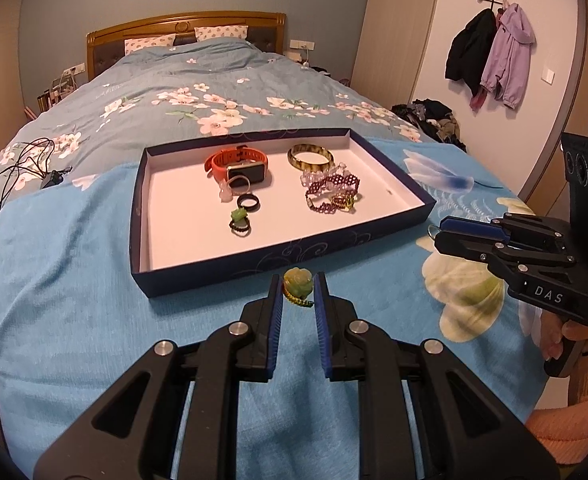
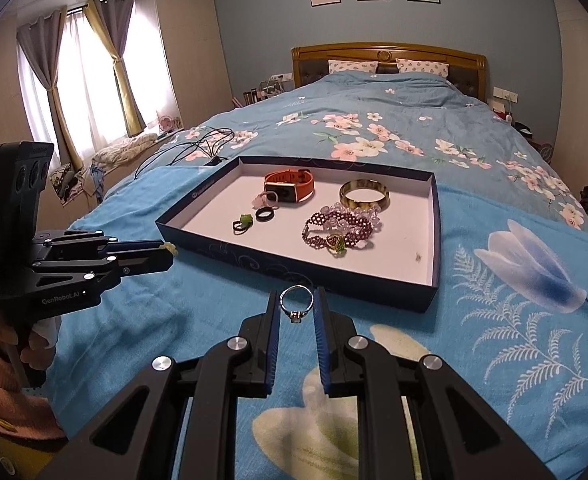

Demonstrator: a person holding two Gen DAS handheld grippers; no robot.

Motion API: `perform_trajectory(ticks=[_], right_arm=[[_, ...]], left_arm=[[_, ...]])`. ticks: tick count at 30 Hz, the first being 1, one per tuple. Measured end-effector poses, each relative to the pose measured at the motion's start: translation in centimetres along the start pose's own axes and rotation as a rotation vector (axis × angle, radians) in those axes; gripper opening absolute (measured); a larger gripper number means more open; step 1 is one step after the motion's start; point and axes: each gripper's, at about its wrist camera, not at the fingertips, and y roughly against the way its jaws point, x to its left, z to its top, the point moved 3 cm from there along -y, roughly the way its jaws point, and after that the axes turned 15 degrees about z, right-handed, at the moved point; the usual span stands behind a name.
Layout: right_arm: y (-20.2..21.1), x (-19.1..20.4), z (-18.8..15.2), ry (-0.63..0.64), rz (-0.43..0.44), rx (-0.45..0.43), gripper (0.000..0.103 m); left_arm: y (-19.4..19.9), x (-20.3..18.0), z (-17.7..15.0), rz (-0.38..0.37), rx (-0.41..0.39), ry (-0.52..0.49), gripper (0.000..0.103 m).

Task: Organize jewelry
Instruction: 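Carry the green-bead ring toward the box with the left tool while the right tool carries the silver ring, then lower the green-bead ring into the box with the left tool while the right tool lowers the silver ring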

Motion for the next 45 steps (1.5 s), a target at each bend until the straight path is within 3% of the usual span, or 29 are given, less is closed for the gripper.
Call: perform_trajectory(ticks=[45], right_arm=[[0.1,-0.8,3.2,0.008,0.009,-0.086,0.015]], left_arm=[[0.1,0.0,3.4,0.012,-0.084,0.039,0.016]])
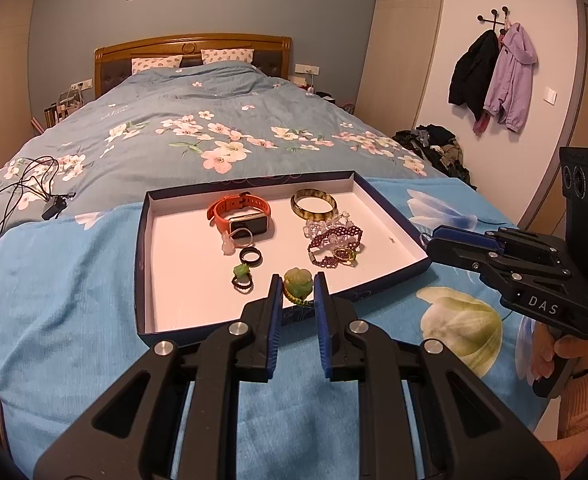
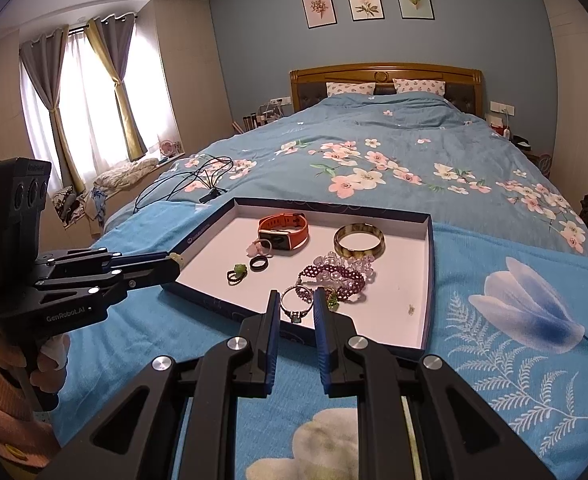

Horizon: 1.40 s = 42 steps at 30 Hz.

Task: Organize jewelry
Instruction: 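Lower the green-bead ring into the box with the left tool while the right tool lowers the silver ring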

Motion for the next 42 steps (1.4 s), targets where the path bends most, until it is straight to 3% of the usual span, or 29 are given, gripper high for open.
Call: perform_trajectory(ticks=[42], right_arm=[[-0.7,-0.8,1.2,-0.003,-0.001,-0.010,0.015]], left_arm=[[-1.7,-0.2,1.5,0.026,-0.005,-0.006,0.016]])
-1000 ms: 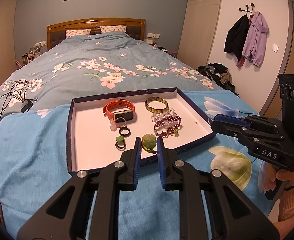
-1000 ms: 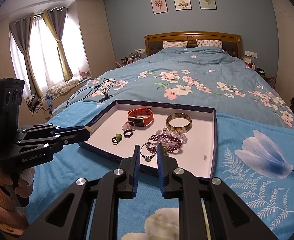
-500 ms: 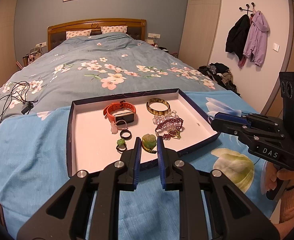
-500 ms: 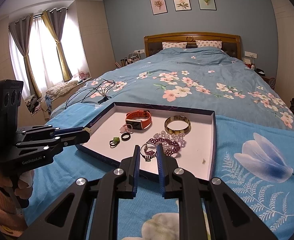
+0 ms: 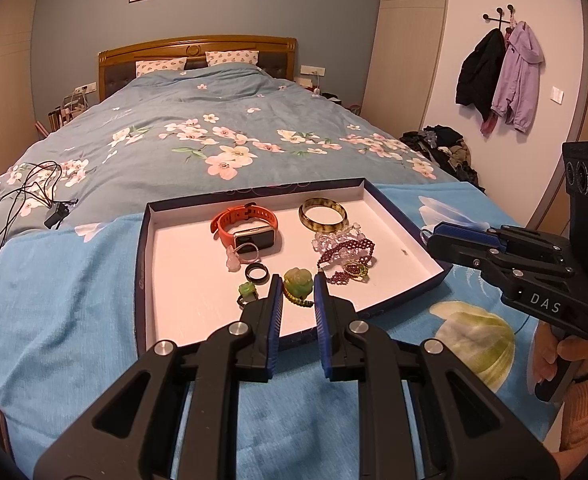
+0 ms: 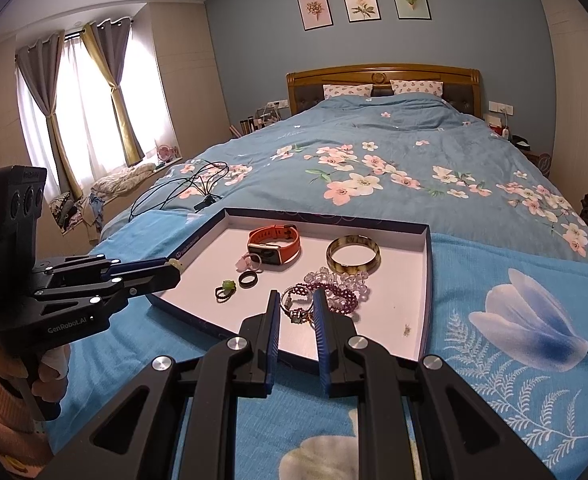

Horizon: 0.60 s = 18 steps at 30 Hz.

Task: Organize jewelry
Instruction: 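Lower the green-bead ring into the box with the left tool while the right tool lowers the silver ring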

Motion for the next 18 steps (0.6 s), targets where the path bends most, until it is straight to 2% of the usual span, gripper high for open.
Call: perform_trajectory(ticks=[18], right_arm=[[-0.41,-0.45,0.44,-0.001,0.001,-0.002,0.015]], left_arm=[[-0.22,0.04,0.13,0.002,0.002,0.000,0.016]])
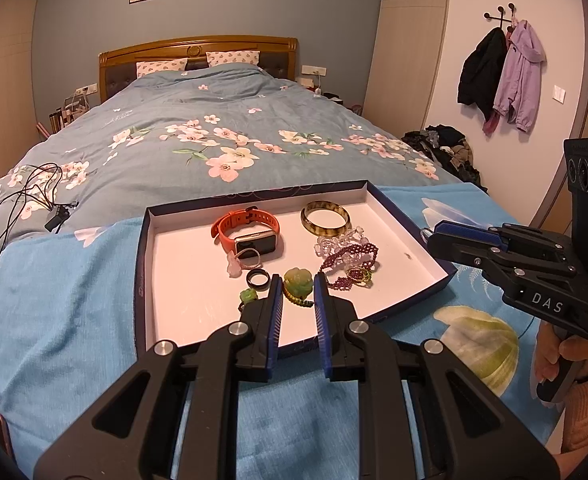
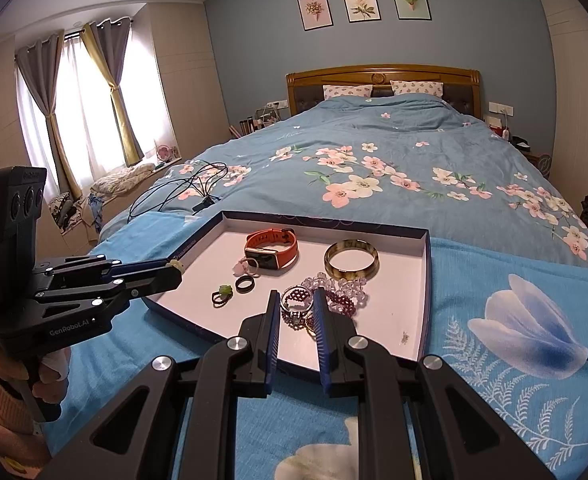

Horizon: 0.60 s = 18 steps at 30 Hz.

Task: Organize jewelry
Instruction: 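Lower the green-bead ring into the box with the left tool while the right tool lowers the silver ring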

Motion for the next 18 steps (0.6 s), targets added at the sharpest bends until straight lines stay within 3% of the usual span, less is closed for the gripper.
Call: perform_trajectory(ticks=[18], right_arm=[[-0.32,-0.18,0.27,-0.002,0.000,-0.001,0.015]], left_arm=[[-0.09,0.05,0.16,0.005,-0.003,-0.002,0.016]])
